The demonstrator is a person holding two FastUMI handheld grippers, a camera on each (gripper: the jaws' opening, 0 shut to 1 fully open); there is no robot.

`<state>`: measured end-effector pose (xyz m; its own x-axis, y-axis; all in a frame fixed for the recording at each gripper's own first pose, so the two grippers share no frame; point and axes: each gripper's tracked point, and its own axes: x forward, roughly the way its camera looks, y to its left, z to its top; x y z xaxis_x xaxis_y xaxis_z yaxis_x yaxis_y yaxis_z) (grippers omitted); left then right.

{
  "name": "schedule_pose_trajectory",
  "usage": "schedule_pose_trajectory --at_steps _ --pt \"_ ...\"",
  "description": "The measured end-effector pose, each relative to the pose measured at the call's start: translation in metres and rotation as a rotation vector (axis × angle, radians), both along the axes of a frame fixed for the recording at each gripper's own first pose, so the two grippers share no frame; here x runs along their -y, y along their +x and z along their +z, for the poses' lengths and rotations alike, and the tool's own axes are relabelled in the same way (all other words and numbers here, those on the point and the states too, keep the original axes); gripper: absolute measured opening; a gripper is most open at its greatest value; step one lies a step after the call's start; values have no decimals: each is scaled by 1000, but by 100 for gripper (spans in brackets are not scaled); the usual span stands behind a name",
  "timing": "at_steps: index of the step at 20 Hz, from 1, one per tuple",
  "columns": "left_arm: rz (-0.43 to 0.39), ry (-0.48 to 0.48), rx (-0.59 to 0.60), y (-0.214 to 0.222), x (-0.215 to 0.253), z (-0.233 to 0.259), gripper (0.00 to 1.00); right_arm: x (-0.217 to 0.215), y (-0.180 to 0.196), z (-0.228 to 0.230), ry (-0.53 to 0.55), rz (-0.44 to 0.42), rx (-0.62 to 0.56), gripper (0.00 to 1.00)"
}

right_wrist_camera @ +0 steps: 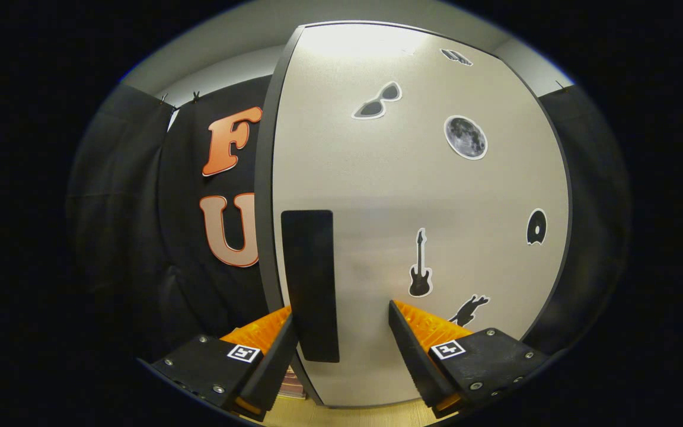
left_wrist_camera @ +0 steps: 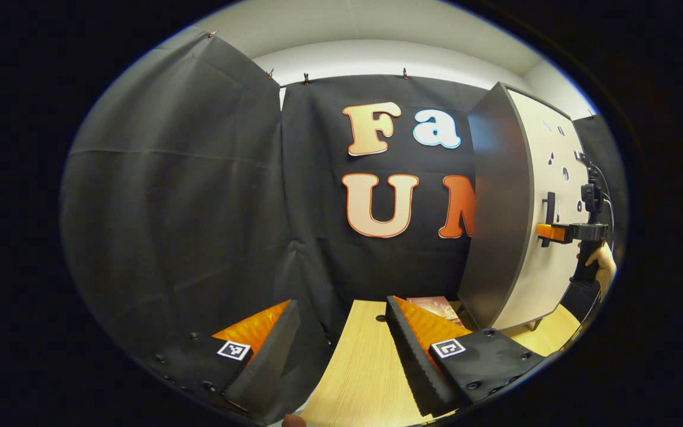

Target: Open the cabinet door with the right hand, grasp the bottle in the cabinet with the left hand and place it on the coaster, then close the cabinet door with the right hand.

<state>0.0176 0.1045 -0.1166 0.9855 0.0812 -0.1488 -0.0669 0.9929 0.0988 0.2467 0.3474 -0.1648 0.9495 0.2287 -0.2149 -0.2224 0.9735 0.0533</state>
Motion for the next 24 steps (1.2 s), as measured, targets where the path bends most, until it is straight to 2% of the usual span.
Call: schedule_pose_trajectory --at_steps 5,10,17,24 --pt "-15 27 54 19 5 39 94 13 -24 45 -29 40 31 89" --pt "-52 23 125 27 23 93 94 53 -66 112 -24 21 113 89" --pt "-118 21 160 29 48 144 95 109 -120 176 -59 -41 167 89" --pt "-191 -67 187 24 71 197 95 141 -176 232 -45 -60 208 89"
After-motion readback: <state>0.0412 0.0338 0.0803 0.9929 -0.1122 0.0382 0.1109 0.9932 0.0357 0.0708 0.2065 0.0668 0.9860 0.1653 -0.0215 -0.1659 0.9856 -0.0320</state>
